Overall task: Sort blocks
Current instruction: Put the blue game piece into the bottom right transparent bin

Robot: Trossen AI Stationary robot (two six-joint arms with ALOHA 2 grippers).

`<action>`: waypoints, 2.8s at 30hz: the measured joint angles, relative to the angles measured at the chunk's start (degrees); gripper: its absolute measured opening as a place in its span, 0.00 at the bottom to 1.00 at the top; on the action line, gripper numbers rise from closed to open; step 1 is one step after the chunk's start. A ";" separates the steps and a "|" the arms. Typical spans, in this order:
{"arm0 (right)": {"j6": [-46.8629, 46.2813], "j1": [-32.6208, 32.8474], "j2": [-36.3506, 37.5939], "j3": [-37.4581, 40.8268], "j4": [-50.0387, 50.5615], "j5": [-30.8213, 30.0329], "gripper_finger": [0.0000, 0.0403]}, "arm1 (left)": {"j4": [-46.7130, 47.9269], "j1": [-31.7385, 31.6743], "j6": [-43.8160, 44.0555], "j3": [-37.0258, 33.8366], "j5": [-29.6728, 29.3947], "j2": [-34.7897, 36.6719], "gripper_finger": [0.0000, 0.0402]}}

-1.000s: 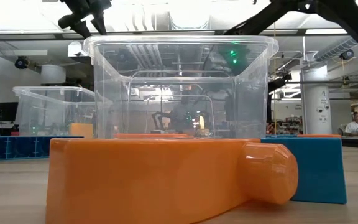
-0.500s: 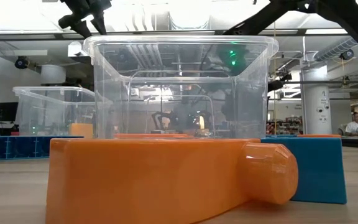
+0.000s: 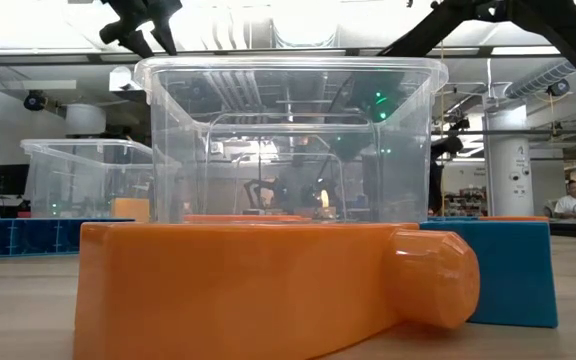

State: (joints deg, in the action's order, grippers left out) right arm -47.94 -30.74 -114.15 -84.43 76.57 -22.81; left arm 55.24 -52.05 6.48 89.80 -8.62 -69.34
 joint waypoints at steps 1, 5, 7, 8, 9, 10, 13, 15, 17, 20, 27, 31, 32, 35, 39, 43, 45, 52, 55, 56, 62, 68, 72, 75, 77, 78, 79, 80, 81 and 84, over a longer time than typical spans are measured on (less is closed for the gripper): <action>0.11 0.02 0.01 0.35 -0.62 -0.10 0.02 | -0.02 0.00 0.00 0.00 -0.01 0.00 0.62; -0.04 0.02 0.02 0.73 -1.96 -0.79 0.02 | 0.00 0.00 -0.01 0.00 0.00 0.00 0.62; -0.04 0.00 0.04 0.73 -2.09 -0.82 0.02 | 0.00 0.00 -0.25 0.00 0.00 0.02 0.62; -0.04 0.00 0.04 0.73 -2.10 -0.81 0.02 | 0.00 0.00 -0.45 0.00 0.00 0.02 0.62; -0.04 0.00 0.04 0.73 -2.11 -0.80 0.02 | 0.00 0.00 -0.62 0.00 0.00 0.00 0.62; -0.04 0.00 0.04 0.73 -2.09 -0.80 0.02 | 0.00 -0.01 -0.85 0.00 0.00 0.00 0.62; -0.07 0.00 0.04 0.73 -2.09 -0.73 0.02 | 0.00 0.00 -1.09 0.00 0.02 0.00 0.62; -0.09 0.00 0.04 0.73 -2.09 -0.72 0.02 | 0.00 0.00 -1.09 0.00 0.02 0.00 0.62; -0.04 0.00 0.04 0.73 -2.07 -0.58 0.02 | 0.00 0.00 -1.11 0.00 0.02 0.00 0.62; 1.22 0.13 0.09 0.73 -1.39 -0.31 0.02 | 0.00 0.00 -1.33 0.00 0.02 0.00 0.62; 1.05 0.26 2.43 -0.50 0.08 -1.22 0.02 | 0.00 -0.01 -1.34 0.00 0.02 0.00 0.62; 0.61 0.24 4.14 -3.08 1.59 2.45 0.02 | -0.03 -0.01 -1.33 0.00 0.02 0.00 0.62; 0.66 0.24 4.93 -4.05 1.96 4.41 0.02 | -0.07 0.00 -1.33 0.00 0.02 0.00 0.62; 1.66 0.09 7.19 -8.33 3.81 11.29 0.02 | -0.11 -0.02 -1.33 0.00 0.17 0.00 0.62; 4.09 -2.50 9.49 -17.52 9.76 22.68 0.02 | -0.04 -0.07 -1.25 0.07 4.13 0.00 0.62; 7.06 -7.04 12.34 -25.46 12.61 22.72 0.02 | -2.18 0.00 0.58 0.13 16.84 -0.86 0.62; 8.33 -9.78 13.63 -27.49 13.26 21.80 0.02 | -3.86 0.47 1.85 0.13 20.72 -1.82 0.61; 5.71 -16.74 15.88 -27.45 5.08 21.27 0.02 | -6.63 2.80 8.19 0.48 21.14 -2.83 0.56; 3.48 -16.90 16.59 -27.71 0.38 22.76 0.02 | -6.66 3.22 9.61 0.50 19.73 -2.12 0.54; 1.23 -16.69 16.57 -27.61 0.83 22.83 0.02 | -6.67 3.26 9.74 0.50 18.93 -1.97 0.53; -5.46 -7.77 15.66 -23.95 9.74 27.34 0.03 | -6.72 3.19 10.61 0.50 16.82 -1.50 0.52; -10.57 -4.97 13.16 -15.89 12.34 27.16 0.03 | -6.81 3.21 10.82 0.50 15.04 -1.78 0.52; -11.44 -5.77 12.01 -10.26 10.81 27.27 0.03 | -6.82 3.21 10.80 0.50 15.04 -1.81 0.52; -13.41 -6.83 11.99 -5.91 8.36 27.32 0.03 | -6.75 3.21 10.80 0.50 15.04 -1.81 0.52; -14.59 -7.49 12.00 -3.46 4.40 26.95 0.03 | -6.75 3.21 10.71 0.50 15.04 -1.81 0.52; -15.34 -7.63 12.00 -2.39 2.44 26.59 0.03 | -6.75 3.21 10.60 0.50 15.04 -1.81 0.52; -15.94 -7.56 12.00 -1.45 0.80 26.35 0.03 | -6.75 3.21 10.60 0.50 15.04 -1.81 0.52; -16.98 -7.21 12.00 -0.64 -0.77 26.74 0.03 | -6.75 3.21 10.59 0.50 15.04 -1.81 0.52; -18.21 -6.67 12.00 0.05 -2.12 26.94 0.03 | -6.75 3.21 10.58 0.50 15.04 -1.81 0.52; -23.88 -4.68 12.00 0.77 -4.68 26.19 0.03 | -6.73 3.21 10.55 0.50 15.04 -1.81 0.52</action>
State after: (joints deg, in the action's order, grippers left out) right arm -71.82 -35.42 -102.15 -83.66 71.89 3.37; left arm 48.51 -48.84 17.03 90.30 6.42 -71.16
